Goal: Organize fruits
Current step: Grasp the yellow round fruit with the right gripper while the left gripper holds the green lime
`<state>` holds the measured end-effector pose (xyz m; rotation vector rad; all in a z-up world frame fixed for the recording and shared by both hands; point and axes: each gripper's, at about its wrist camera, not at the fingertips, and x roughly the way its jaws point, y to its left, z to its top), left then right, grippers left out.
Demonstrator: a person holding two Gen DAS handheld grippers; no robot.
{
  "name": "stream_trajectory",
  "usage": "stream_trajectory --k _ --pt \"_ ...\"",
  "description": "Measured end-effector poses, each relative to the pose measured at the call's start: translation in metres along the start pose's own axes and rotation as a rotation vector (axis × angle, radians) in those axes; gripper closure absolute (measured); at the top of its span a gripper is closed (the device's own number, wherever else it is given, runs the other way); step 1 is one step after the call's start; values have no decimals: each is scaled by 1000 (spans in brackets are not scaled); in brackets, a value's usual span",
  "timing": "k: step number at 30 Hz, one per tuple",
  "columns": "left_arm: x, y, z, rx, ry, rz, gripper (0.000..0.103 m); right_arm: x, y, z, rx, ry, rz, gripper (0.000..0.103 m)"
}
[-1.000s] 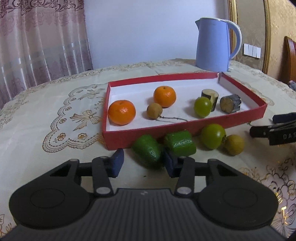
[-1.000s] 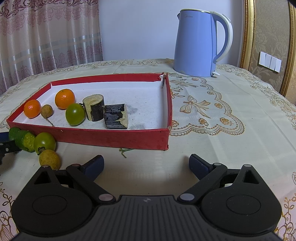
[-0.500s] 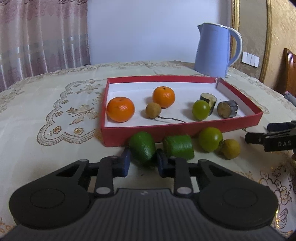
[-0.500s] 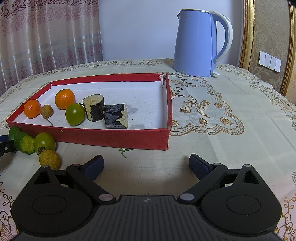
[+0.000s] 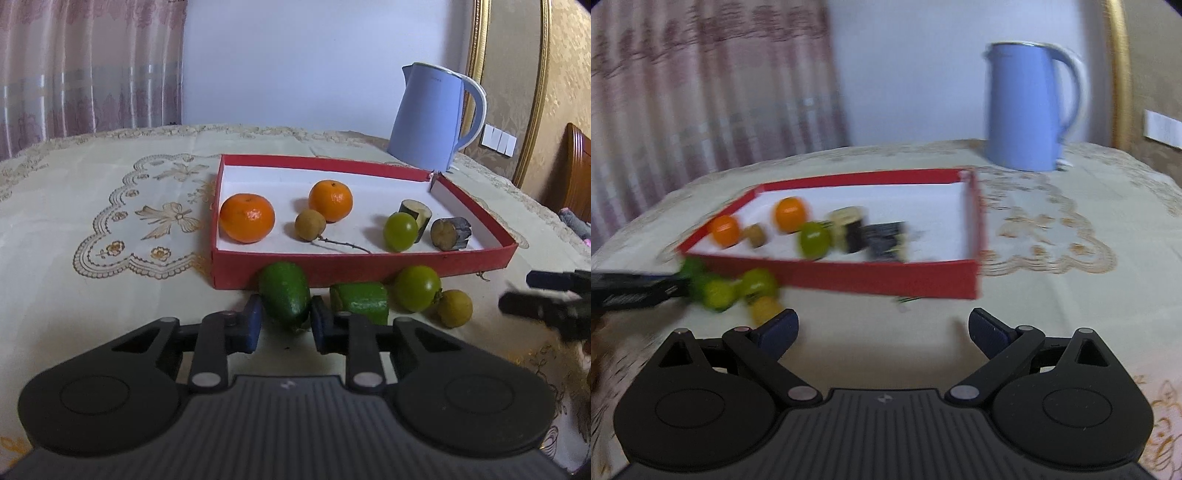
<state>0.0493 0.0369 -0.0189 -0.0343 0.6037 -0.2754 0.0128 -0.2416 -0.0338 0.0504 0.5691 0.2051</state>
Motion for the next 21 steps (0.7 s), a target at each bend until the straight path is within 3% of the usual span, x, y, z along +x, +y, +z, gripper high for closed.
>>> stream_trajectory --k 4,9,10,13,21 --pt "0 0 0 -6 2 -2 78 -6 27 -2 -114 -12 20 4" --pt "1 0 0 -5 3 -3 78 -5 47 4 -168 -23 37 5" --pt "1 1 0 -6 3 -4 78 -4 48 4 -175 -26 35 11" --pt "1 1 0 -6 3 -4 78 6 51 9 -190 2 52 43" --pt "1 1 0 -6 3 -4 78 23 68 7 -260 57 73 53"
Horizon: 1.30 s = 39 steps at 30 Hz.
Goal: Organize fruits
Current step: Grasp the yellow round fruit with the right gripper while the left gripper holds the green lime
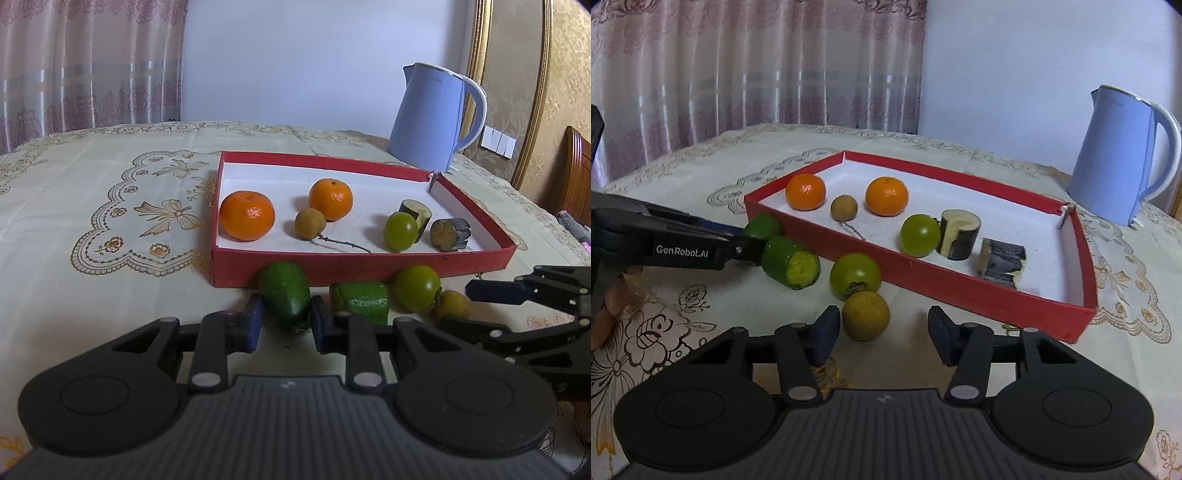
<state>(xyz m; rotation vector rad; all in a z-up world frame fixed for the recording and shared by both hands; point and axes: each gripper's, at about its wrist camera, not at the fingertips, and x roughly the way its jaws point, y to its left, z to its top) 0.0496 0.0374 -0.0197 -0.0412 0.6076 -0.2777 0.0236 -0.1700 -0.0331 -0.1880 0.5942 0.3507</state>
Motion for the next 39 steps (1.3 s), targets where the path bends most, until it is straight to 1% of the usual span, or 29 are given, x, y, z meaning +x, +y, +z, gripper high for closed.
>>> stream_trajectory --k 1,4,7,8,10,12,14,18,23,29,31,36,39 --pt "0 0 0 0 0 0 78 1 1 0 -4 5 6 57" --pt "0 0 0 -1 0 -1 78 2 2 1 -2 3 19 63" --pt "0 0 0 -1 1 -1 78 4 4 0 -11 -3 10 65" --pt "0 0 0 -1 1 -2 78 4 5 0 -16 -4 12 69" --pt "0 0 0 -1 1 -1 78 3 8 0 -27 -5 12 70" --pt "0 0 0 -1 1 -1 78 3 12 0 -51 -8 -3 75" --pt "0 0 0 -2 1 -2 78 3 14 0 -51 -7 -10 76" --pt "0 0 0 -2 1 -2 78 1 9 0 -10 -9 -14 76" --pt "0 0 -1 -5 1 -4 78 -10 -5 1 26 -33 -50 76" --pt "0 0 -1 -7 1 -7 78 -21 -30 14 71 -75 -113 76" --pt "0 1 -1 -7 1 -7 78 -20 -36 18 78 -79 -128 76" --pt "0 1 -1 -8 1 -7 78 -12 -42 30 92 -86 -117 76" --pt "0 1 -1 -9 1 -8 78 -1 -43 38 95 -70 -122 76"
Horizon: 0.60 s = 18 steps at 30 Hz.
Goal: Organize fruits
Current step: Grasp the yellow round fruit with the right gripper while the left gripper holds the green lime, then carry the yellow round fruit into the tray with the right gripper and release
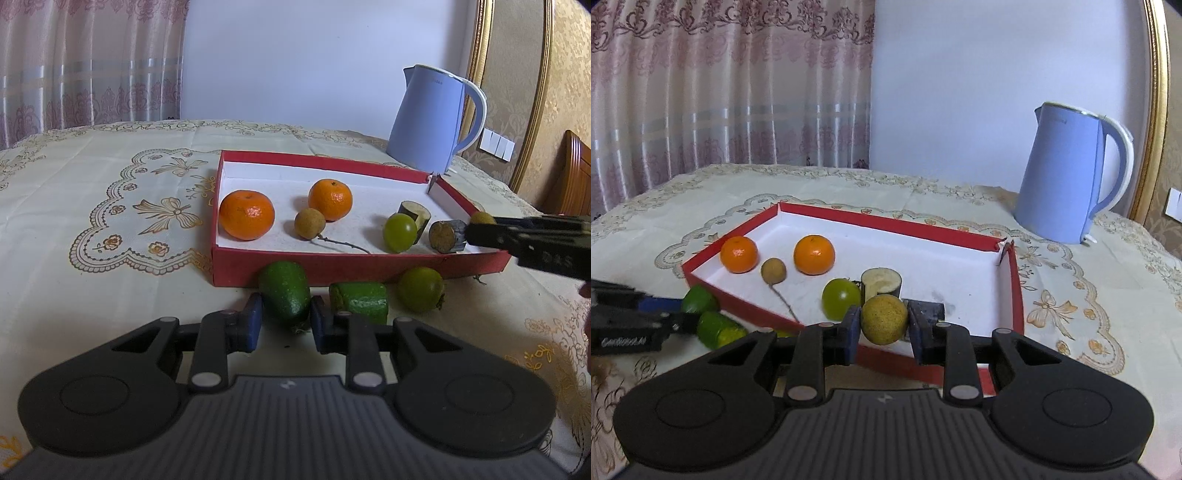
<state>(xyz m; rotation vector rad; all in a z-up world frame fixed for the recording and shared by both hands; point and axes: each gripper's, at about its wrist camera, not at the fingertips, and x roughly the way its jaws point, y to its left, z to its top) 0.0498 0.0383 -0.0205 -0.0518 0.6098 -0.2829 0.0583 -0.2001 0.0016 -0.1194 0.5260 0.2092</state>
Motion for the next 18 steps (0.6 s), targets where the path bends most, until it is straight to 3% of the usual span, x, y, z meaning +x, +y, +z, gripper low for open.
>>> stream_trajectory --k 6,18 --pt "0 -1 0 0 0 -1 78 28 -1 6 10 66 -8 76" --pt "0 0 0 -1 0 -1 78 52 11 21 -82 59 -94 76"
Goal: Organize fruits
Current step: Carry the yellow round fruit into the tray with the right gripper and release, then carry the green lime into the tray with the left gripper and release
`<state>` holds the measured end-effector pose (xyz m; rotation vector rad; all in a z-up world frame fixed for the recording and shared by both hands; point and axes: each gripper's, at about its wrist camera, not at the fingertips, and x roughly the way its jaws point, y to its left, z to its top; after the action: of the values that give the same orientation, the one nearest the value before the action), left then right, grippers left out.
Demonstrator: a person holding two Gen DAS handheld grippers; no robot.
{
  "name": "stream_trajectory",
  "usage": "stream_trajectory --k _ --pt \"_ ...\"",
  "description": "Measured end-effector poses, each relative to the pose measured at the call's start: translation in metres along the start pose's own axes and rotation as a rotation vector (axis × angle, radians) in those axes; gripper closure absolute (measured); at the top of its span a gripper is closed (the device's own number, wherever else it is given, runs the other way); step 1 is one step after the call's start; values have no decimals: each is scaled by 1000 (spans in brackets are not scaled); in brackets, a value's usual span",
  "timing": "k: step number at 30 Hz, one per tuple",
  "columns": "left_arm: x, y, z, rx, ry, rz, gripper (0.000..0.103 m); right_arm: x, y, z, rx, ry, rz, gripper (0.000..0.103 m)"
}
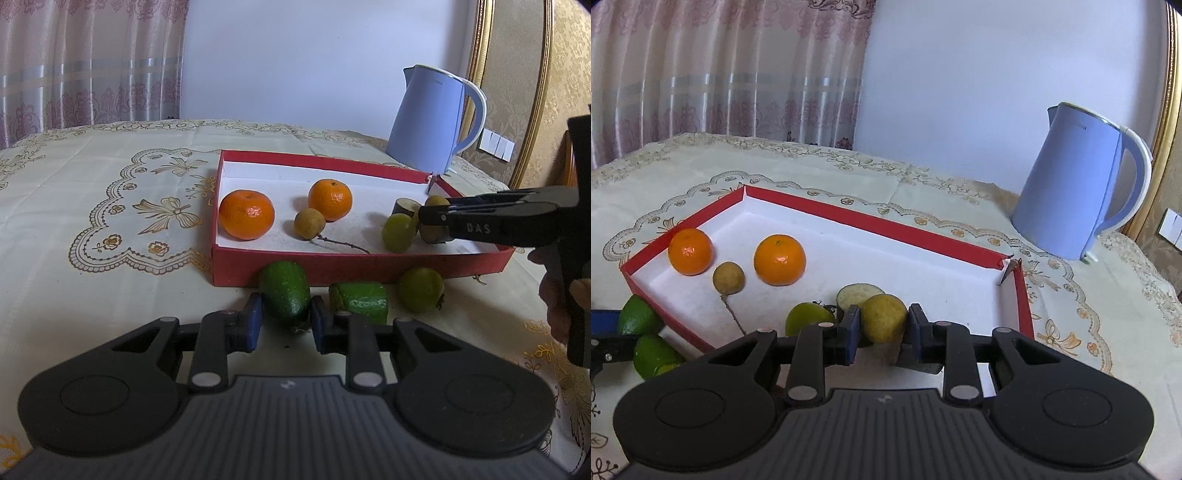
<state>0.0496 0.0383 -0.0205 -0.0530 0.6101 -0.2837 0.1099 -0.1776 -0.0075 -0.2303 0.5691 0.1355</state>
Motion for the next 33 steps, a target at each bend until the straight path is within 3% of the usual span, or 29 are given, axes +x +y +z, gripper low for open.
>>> stream_trajectory --k 9,14,20,25,33 --pt "0 0 0 0 0 0 78 -28 -6 -14 64 -38 35 71" --pt "0 0 0 0 0 0 78 -58 -9 -34 103 -113 28 41" --pt "0 0 0 0 -1 0 78 -69 -12 -58 124 -142 6 41" --pt "-1 -2 0 8 -10 10 78 -62 -21 -66 202 -104 41 41" --pt "-4 -3 -1 19 -7 34 78 -58 -24 -70 212 -42 13 40"
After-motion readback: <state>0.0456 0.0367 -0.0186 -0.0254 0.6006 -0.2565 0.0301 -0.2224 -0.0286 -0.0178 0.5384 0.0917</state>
